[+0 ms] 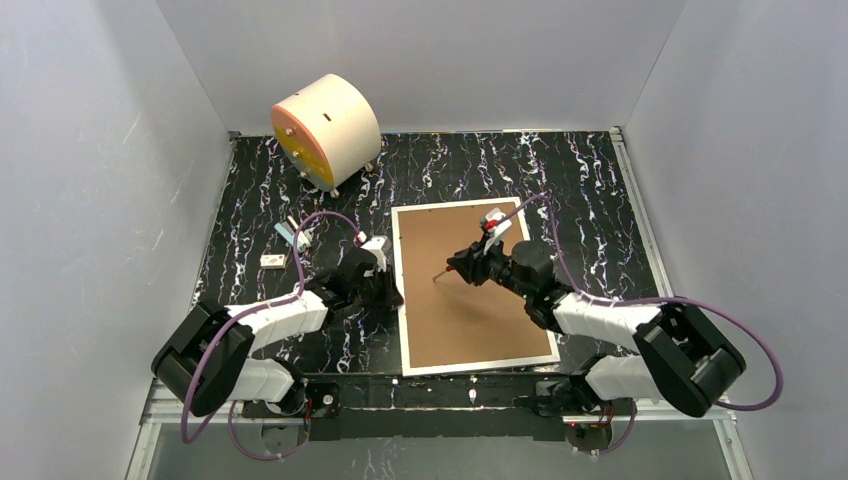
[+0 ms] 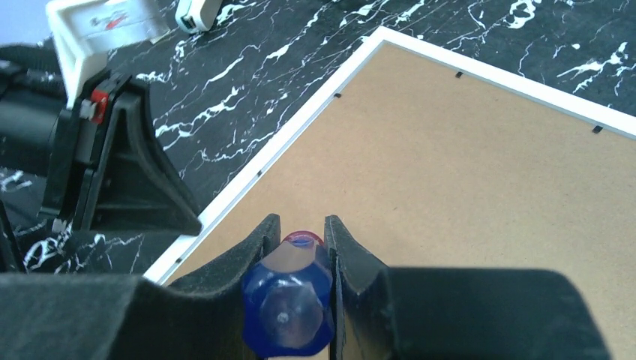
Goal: Take the photo out of the frame
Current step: Release the photo frame item from the photo frame.
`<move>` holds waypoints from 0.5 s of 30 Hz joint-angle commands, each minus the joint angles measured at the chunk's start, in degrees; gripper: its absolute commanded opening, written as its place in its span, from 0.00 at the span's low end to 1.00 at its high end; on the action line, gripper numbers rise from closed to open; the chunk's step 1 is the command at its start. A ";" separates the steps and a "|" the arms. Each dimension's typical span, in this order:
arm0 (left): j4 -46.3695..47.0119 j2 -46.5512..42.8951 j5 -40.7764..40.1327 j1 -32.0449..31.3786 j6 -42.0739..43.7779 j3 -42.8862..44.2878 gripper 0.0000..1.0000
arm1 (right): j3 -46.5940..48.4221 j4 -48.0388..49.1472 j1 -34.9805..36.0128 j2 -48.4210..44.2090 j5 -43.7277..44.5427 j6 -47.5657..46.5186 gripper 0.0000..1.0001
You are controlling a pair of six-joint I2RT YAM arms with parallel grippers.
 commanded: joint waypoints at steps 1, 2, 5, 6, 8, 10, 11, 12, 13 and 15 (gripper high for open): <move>-7.66 2.01 -1.68 -0.81 1.76 -0.47 0.00 | -4.39 -6.14 5.36 -4.13 8.44 -6.01 0.04; -7.60 2.11 -1.76 -0.90 1.78 -0.37 0.00 | -5.24 -6.72 6.15 -5.19 9.99 -5.65 0.06; -7.62 2.29 -2.41 -0.92 1.69 -0.31 0.01 | -6.87 -9.92 9.80 -8.36 14.58 -5.05 0.09; -7.64 2.36 -2.59 -0.90 1.65 -0.27 0.01 | -7.47 -10.81 10.44 -9.53 14.83 -4.67 0.09; -7.41 2.52 -2.62 -0.92 1.61 -0.39 0.01 | -8.31 -12.71 11.23 -11.72 14.80 -3.87 0.10; -7.23 2.52 -2.91 -0.91 1.40 -0.52 0.01 | -8.46 -15.42 11.79 -13.34 15.83 -2.92 0.06; -7.16 2.48 -3.00 -0.92 1.30 -0.57 0.01 | -8.88 -15.32 11.86 -13.98 15.35 -2.34 0.03; -7.08 2.43 -2.86 -0.92 1.26 -0.61 0.01 | -8.88 -14.64 11.83 -14.26 14.43 -2.38 0.01; -7.11 2.35 -2.84 -0.92 1.30 -0.54 0.01 | -8.10 -15.16 11.83 -14.23 14.00 -2.36 0.01; -7.47 2.09 -3.05 -0.92 1.38 -0.37 0.01 | -5.16 -19.47 11.89 -13.49 13.52 -2.53 0.01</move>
